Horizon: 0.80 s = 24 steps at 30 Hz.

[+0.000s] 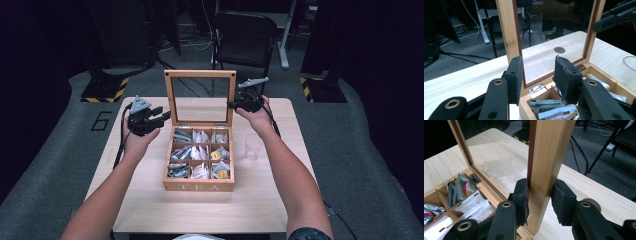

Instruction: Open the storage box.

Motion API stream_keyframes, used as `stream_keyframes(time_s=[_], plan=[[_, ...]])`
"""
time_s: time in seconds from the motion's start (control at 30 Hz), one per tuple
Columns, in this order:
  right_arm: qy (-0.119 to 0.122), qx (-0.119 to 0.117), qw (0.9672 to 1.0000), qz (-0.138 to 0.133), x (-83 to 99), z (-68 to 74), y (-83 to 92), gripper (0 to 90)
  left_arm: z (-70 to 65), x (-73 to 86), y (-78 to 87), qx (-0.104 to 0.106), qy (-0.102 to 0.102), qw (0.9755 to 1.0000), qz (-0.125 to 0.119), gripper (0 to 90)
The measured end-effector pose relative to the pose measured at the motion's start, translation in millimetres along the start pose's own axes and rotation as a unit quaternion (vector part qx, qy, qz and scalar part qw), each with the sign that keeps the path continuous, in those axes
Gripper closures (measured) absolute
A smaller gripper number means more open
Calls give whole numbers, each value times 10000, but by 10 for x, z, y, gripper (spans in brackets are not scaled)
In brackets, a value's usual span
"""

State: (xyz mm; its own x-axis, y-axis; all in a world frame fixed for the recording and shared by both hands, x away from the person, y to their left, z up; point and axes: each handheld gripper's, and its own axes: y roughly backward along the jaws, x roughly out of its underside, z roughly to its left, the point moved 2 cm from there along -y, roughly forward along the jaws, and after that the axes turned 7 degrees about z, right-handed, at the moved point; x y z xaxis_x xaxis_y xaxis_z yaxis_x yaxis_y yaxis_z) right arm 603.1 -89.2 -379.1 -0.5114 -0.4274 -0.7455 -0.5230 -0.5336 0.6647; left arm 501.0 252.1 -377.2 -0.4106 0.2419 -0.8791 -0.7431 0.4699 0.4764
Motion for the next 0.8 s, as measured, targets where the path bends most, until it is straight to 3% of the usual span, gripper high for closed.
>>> stream_keyframes(time_s=[0.5, 0.63, 0.8], plan=[[-85, 31, 9999, 80, -18, -17, -39, 607, 64, 109, 51, -67, 176, 9998, 81, 566], [-34, 131, 9998, 162, 2, -34, -55, 580, 60, 107, 57, -39, 145, 9998, 88, 562], [-41, 77, 9998, 199, 17, -36, -34, 592, 45, 108, 48, -23, 143, 9999, 90, 561]])
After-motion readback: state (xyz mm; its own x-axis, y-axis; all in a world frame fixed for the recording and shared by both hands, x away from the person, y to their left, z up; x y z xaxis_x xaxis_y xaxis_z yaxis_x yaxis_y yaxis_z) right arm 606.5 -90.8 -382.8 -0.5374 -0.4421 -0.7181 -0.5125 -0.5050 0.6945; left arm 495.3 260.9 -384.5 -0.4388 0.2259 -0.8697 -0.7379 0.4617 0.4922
